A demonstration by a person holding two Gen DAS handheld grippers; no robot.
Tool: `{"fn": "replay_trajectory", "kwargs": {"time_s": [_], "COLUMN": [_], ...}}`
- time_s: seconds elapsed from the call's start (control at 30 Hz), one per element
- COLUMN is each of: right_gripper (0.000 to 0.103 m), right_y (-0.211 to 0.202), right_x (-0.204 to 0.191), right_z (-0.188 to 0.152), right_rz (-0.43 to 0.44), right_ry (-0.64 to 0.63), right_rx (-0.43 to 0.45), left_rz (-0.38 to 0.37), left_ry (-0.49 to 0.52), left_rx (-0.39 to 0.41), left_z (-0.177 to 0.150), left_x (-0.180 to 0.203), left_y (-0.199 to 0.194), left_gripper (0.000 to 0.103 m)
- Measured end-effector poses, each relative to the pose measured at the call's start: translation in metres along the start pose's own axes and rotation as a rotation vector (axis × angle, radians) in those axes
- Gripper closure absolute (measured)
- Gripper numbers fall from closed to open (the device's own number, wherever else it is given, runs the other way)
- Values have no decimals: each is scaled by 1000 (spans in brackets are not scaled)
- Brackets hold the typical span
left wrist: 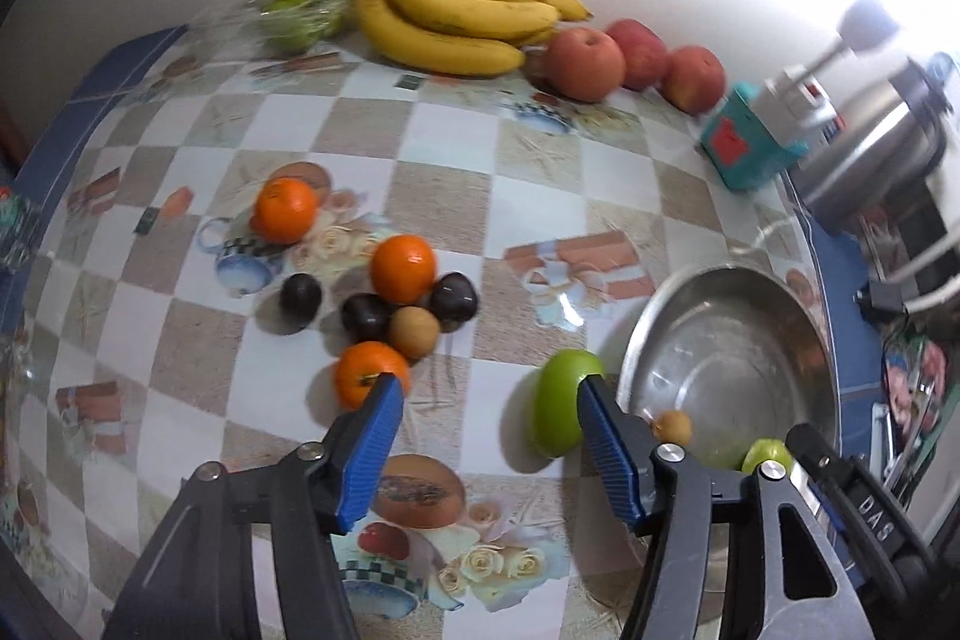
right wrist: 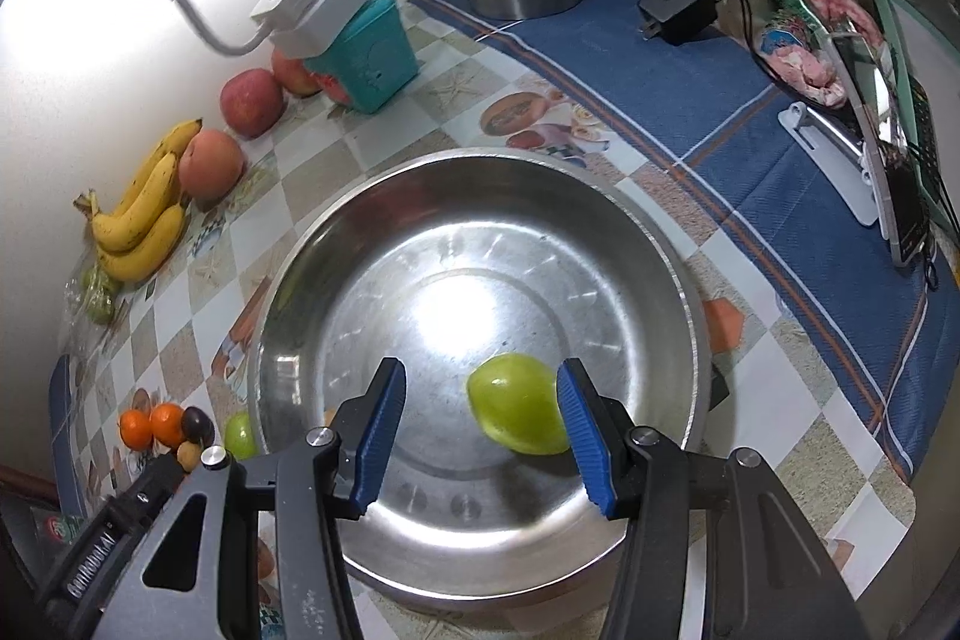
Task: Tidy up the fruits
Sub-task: 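Withdraw both open tools from the steel bowl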
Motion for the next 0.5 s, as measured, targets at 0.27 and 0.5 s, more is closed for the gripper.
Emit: {"fn": "replay_trajectory", "kwargs": {"time_s": [0.27,0.5], "right_gripper": [49,27], "right_y": [1,6], "right_x": [-21,-22], "right_z": [-6,-7], "right_rz": [15,-5], "right_ry": [-65,-88], "right_rx": [-17,-42], "left_rz": [21,57], "left_ry": [-62,-60], "left_rx": [-2,0], "left_z": [5,3], "left_x": [-19,-23], "left_y": [-3,0], "left_gripper": [25,0]}}
Point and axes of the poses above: each gripper's, at about its wrist camera, not at the fingertips, and y roughly the way its jaws point, x to its right, z to its top, the point moved 8 cm from there along y, roughly the way its jaws point, and after that the axes turned 10 degrees about z, right-handed, at the moved point
